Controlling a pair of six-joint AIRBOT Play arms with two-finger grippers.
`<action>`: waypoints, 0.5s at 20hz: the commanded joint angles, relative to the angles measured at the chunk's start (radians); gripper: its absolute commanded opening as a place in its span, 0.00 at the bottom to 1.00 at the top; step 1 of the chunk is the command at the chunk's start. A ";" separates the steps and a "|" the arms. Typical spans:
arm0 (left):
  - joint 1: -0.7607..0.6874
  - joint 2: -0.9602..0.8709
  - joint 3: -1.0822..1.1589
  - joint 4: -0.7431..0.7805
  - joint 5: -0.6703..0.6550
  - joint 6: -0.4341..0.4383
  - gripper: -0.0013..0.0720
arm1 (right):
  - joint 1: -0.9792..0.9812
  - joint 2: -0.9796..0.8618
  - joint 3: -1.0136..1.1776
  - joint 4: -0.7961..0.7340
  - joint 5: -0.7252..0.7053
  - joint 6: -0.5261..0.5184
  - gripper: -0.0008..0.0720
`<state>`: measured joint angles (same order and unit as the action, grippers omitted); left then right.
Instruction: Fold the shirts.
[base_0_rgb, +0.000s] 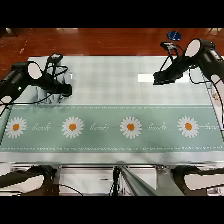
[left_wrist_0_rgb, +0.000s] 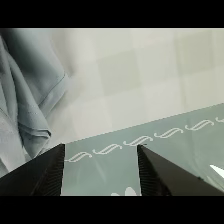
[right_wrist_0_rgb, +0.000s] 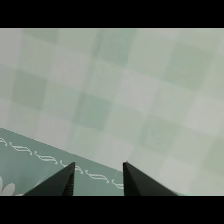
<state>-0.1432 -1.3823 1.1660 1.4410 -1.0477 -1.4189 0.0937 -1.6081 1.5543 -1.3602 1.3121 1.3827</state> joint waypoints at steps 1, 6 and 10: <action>-0.001 -0.001 0.000 0.000 0.001 0.000 0.78 | 0.001 0.000 0.000 0.000 0.000 0.000 0.54; 0.000 -0.003 0.000 -0.001 -0.019 -0.001 0.78 | 0.001 0.000 0.000 0.001 -0.009 0.000 0.54; 0.000 -0.003 0.000 -0.004 -0.008 0.000 0.78 | 0.001 0.000 0.000 0.026 -0.057 0.000 0.54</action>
<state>-0.1432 -1.3842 1.1660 1.4399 -1.0569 -1.4193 0.0937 -1.6081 1.5543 -1.3472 1.2781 1.3827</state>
